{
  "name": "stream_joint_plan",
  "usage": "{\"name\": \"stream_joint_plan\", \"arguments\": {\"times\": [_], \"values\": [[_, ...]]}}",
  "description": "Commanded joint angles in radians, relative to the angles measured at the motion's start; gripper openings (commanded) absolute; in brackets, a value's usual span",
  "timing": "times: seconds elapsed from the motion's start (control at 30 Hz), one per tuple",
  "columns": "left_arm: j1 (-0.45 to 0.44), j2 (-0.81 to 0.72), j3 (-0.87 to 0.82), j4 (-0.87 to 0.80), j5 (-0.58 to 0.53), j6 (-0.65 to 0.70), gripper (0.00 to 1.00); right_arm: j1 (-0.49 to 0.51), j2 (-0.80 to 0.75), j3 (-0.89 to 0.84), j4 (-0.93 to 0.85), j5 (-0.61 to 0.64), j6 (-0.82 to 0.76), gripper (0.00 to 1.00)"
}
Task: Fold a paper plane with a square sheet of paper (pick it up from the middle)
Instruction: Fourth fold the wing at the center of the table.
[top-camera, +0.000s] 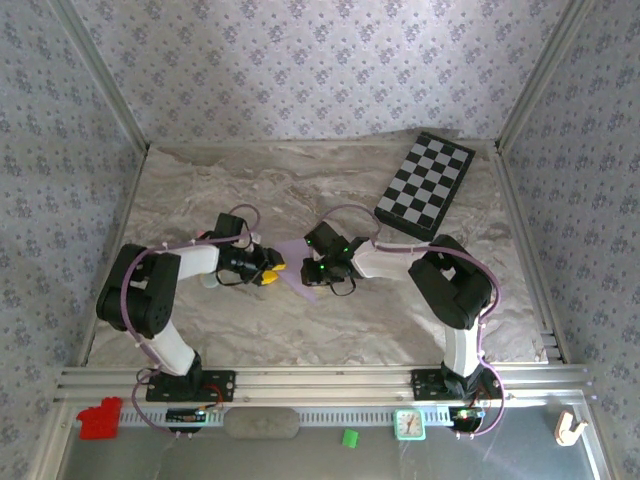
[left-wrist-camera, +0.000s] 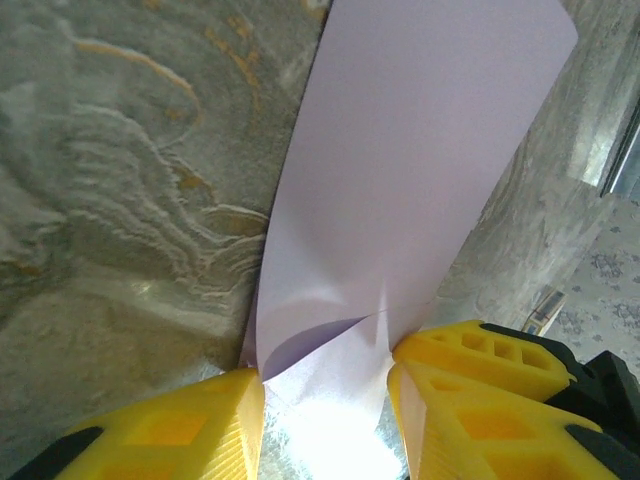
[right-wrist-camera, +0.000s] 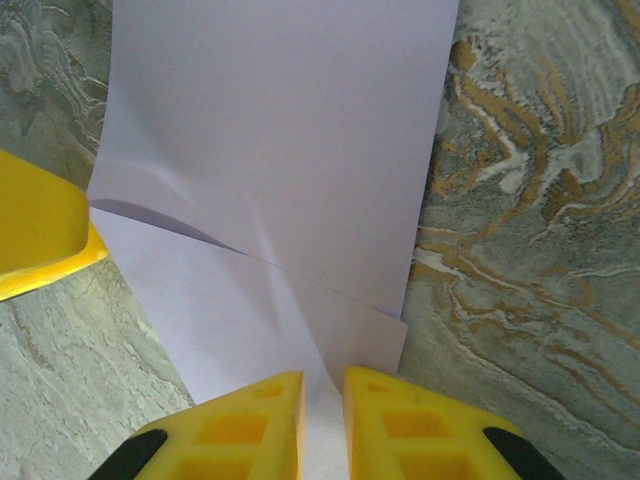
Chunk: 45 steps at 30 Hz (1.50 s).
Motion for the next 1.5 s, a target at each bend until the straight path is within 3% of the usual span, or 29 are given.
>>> {"name": "stream_joint_plan", "arguments": {"times": [0.0, 0.27, 0.77, 1.2, 1.47], "values": [[-0.013, 0.031, 0.037, 0.025, 0.060, 0.030, 0.40, -0.006, 0.024, -0.017, -0.008, -0.005, 0.013, 0.18], [-0.014, 0.040, 0.042, 0.070, 0.125, 0.071, 0.34, -0.012, 0.025, -0.021, -0.007, -0.011, 0.009, 0.18], [0.001, 0.047, 0.005, 0.129, 0.127, 0.110, 0.31, -0.025, 0.013, -0.040, 0.009, -0.026, 0.001, 0.18], [0.006, 0.019, -0.006, 0.103, 0.086, 0.099, 0.08, -0.027, -0.038, -0.041, 0.024, -0.020, -0.047, 0.26], [-0.002, -0.070, -0.021, 0.074, -0.014, 0.019, 0.03, -0.019, -0.186, -0.096, 0.063, 0.115, -0.130, 0.34]]}}
